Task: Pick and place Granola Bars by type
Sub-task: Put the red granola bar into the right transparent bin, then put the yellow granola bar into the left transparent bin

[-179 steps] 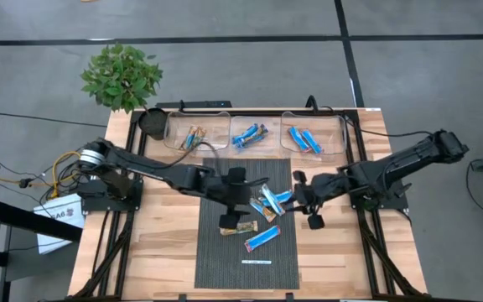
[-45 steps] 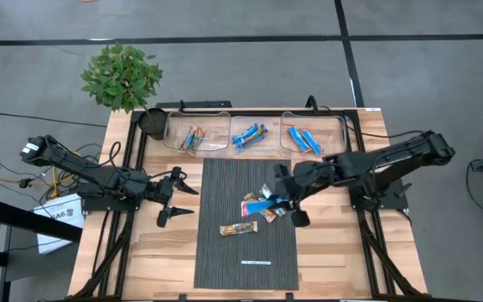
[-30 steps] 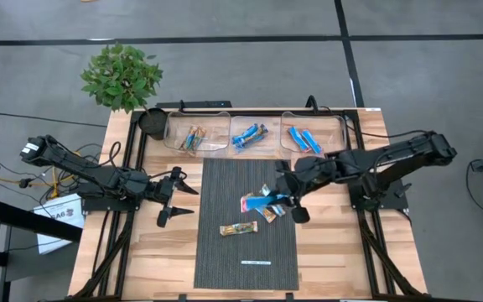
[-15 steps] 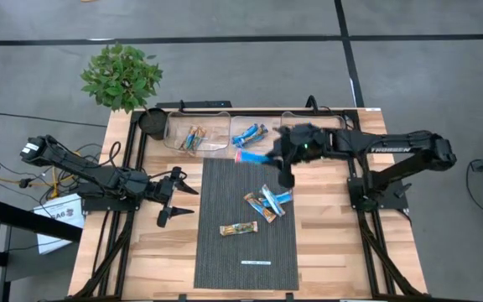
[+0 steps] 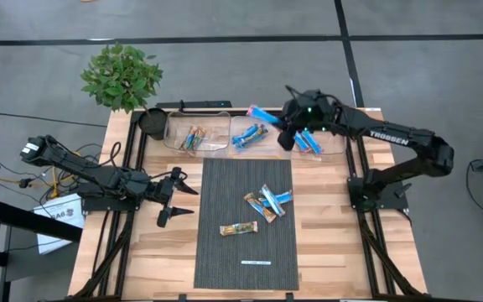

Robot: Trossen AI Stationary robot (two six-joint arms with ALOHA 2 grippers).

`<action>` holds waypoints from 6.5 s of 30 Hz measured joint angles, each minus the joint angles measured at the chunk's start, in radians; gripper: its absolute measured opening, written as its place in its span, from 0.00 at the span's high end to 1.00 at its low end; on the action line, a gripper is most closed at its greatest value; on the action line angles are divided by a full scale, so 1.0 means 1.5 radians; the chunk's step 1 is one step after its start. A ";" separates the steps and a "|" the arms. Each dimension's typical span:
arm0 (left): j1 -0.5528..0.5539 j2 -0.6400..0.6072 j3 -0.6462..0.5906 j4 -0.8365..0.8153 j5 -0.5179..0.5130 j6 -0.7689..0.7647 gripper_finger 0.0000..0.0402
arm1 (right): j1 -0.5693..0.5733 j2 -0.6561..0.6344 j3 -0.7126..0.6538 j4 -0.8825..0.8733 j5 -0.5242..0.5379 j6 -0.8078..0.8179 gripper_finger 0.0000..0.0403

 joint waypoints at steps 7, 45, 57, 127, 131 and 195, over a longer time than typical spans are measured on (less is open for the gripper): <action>0.000 0.000 0.000 -0.003 0.000 0.000 0.29 | -0.098 0.000 0.000 -0.020 0.000 0.044 0.83; 0.000 0.000 0.000 -0.025 -0.020 0.006 0.29 | -0.128 0.000 0.000 -0.286 -0.053 0.022 0.83; 0.000 0.000 0.000 -0.024 -0.039 -0.007 0.29 | 0.030 -0.100 -0.085 -0.146 -0.208 -0.099 0.83; 0.000 0.000 0.000 -0.022 -0.106 -0.060 0.29 | 0.417 -0.758 -0.735 0.316 0.036 0.113 0.83; 0.000 0.000 0.000 -0.022 -0.116 -0.068 0.29 | 0.417 -0.776 -0.735 0.290 0.029 0.113 0.83; -0.049 0.591 0.516 -0.369 -0.138 0.028 0.29 | 0.417 -0.777 -0.734 0.284 0.017 0.111 0.83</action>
